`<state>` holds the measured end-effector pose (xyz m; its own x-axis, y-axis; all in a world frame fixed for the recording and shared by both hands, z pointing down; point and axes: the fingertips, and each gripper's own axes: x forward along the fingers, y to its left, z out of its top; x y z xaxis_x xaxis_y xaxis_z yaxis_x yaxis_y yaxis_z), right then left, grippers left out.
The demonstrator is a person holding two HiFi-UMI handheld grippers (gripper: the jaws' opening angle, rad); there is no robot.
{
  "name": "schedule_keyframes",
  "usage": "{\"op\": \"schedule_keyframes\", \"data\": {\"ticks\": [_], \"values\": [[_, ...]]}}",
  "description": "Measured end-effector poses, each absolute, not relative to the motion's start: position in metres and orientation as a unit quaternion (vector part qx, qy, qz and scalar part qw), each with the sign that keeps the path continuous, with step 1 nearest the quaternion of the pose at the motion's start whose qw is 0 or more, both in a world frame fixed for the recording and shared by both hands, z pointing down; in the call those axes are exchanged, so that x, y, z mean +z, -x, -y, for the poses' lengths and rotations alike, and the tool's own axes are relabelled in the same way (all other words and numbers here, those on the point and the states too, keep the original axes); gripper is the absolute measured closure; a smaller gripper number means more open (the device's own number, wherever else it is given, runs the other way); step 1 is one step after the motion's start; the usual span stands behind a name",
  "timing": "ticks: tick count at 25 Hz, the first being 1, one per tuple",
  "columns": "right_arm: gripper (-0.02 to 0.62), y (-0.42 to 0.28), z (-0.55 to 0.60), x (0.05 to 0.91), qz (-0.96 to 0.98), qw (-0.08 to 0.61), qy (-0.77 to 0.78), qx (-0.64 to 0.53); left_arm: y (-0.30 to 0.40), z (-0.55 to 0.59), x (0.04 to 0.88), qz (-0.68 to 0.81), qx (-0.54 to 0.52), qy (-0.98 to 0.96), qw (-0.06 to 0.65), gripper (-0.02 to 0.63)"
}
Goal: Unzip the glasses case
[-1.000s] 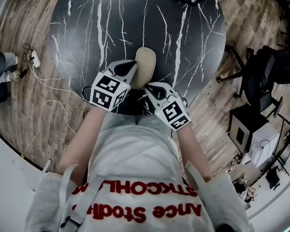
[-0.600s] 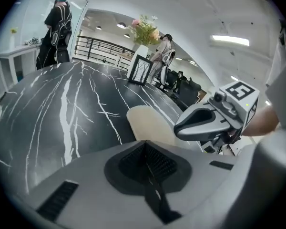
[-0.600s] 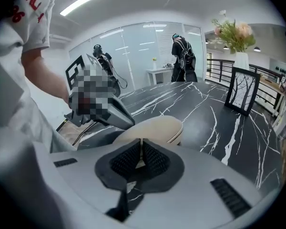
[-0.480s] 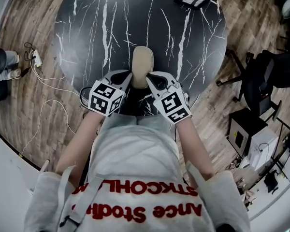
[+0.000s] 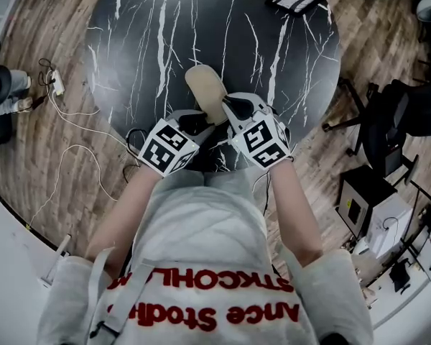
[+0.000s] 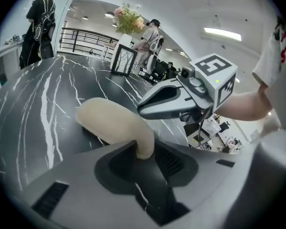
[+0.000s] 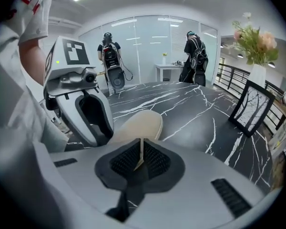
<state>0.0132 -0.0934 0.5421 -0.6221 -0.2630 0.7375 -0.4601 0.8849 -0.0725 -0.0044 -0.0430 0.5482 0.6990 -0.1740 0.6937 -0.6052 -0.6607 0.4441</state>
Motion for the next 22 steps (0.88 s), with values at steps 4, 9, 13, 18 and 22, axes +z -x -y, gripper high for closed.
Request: {"op": "schedule_keyframes", "data": {"ticks": [4,9,13,18,22], "values": [[0.569,-0.038,0.079,0.549,0.88,0.385,-0.222,0.166,0.019,0.076,0.528,0.272,0.3,-0.871,0.276,0.498],[0.529,-0.045,0.045,0.565,0.871,0.394,-0.219,0.195,0.012,0.105,0.526,0.258,0.319,-0.894,0.181,0.598],[0.517,-0.044,0.046,0.574,0.867,0.437,-0.195,0.142,0.003,0.107,0.531,0.231,0.329,-0.9,0.167,0.598],[0.53,-0.038,0.046,0.577,0.865,0.466,-0.153,0.1,0.004,0.107,0.531,0.224,0.319,-0.903,0.183,0.6],[0.554,-0.037,0.038,0.577,0.87,0.449,-0.163,0.119,0.005,0.107,0.532,0.231,0.314,-0.901,0.187,0.6]]}}
